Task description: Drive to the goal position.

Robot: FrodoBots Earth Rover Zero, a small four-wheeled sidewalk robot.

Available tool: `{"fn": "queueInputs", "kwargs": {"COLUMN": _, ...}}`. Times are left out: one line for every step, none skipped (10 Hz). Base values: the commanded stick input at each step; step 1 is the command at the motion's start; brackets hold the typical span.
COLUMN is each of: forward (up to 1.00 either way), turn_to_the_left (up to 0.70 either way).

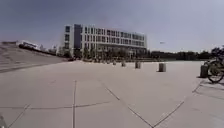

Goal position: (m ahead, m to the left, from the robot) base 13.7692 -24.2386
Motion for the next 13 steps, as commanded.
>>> {"fn": "queueInputs", "kwargs": {"forward": 1.00, "turn_to_the_left": 0.00}}
{"fn": "queueInputs", "kwargs": {"forward": 1.00, "turn_to_the_left": -0.06}}
{"fn": "queueInputs", "kwargs": {"forward": 1.00, "turn_to_the_left": -0.36}}
{"fn": "queueInputs", "kwargs": {"forward": 1.00, "turn_to_the_left": -0.39}}
{"fn": "queueInputs", "kwargs": {"forward": 1.00, "turn_to_the_left": -0.32}}
{"fn": "queueInputs", "kwargs": {"forward": 1.00, "turn_to_the_left": -0.24}}
{"fn": "queueInputs", "kwargs": {"forward": 1.00, "turn_to_the_left": 0.00}}
{"fn": "queueInputs", "kwargs": {"forward": 1.00, "turn_to_the_left": 0.00}}
{"fn": "queueInputs", "kwargs": {"forward": 1.00, "turn_to_the_left": 0.00}}
{"fn": "queueInputs", "kwargs": {"forward": 1.00, "turn_to_the_left": 0.00}}
{"fn": "queueInputs", "kwargs": {"forward": 1.00, "turn_to_the_left": 0.00}}
{"fn": "queueInputs", "kwargs": {"forward": 1.00, "turn_to_the_left": -0.28}}
{"fn": "queueInputs", "kwargs": {"forward": 1.00, "turn_to_the_left": -0.37}}
